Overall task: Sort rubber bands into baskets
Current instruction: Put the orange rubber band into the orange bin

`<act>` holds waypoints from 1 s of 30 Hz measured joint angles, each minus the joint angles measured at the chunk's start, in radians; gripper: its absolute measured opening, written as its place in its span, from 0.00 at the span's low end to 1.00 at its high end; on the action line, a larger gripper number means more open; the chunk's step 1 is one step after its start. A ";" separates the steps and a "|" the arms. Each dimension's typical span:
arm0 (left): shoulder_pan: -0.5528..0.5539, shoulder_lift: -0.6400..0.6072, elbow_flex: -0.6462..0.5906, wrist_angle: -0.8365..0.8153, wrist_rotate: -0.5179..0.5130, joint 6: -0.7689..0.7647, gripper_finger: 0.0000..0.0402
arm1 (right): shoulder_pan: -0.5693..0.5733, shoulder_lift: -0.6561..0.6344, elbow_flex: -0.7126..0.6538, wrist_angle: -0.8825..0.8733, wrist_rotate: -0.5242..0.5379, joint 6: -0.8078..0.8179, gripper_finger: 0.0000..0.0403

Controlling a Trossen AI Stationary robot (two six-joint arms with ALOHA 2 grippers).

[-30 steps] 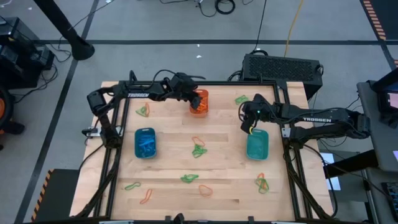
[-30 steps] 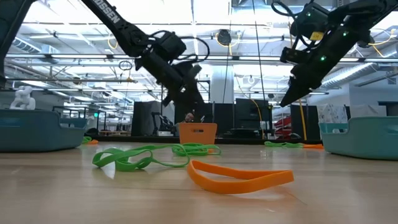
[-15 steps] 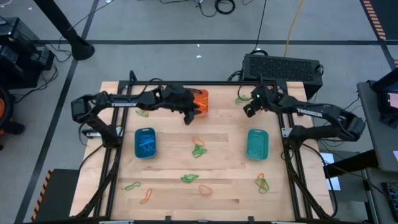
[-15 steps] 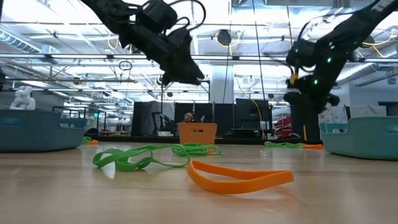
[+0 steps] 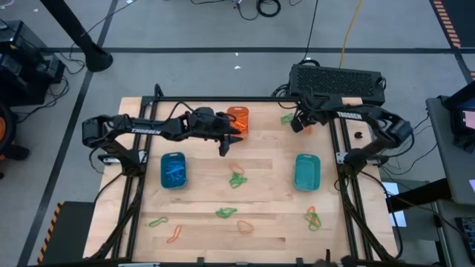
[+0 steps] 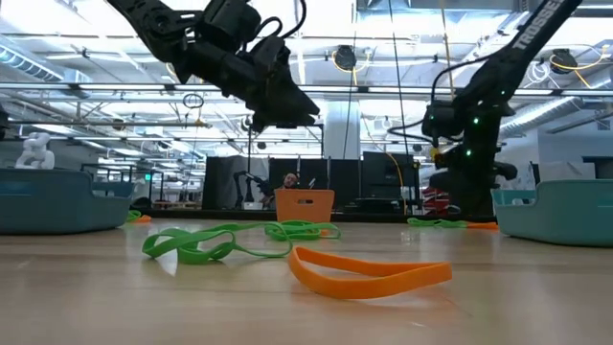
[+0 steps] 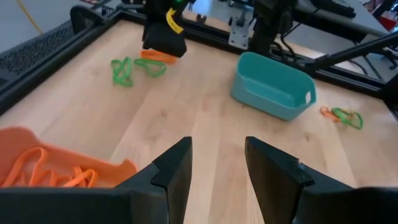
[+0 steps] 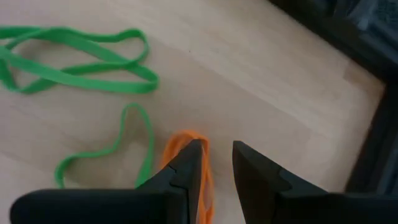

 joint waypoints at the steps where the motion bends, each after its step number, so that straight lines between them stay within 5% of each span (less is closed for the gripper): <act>1: 0.002 0.000 -0.003 0.001 0.000 0.001 0.39 | 0.000 0.013 0.000 0.008 -0.001 -0.003 0.20; 12: 0.011 0.000 -0.017 0.024 -0.067 0.004 0.39 | 0.001 0.050 0.001 0.078 -0.002 -0.066 0.20; 30: -0.003 0.000 -0.016 0.022 -0.067 0.019 0.39 | -0.024 0.065 0.000 0.097 -0.048 -0.107 0.01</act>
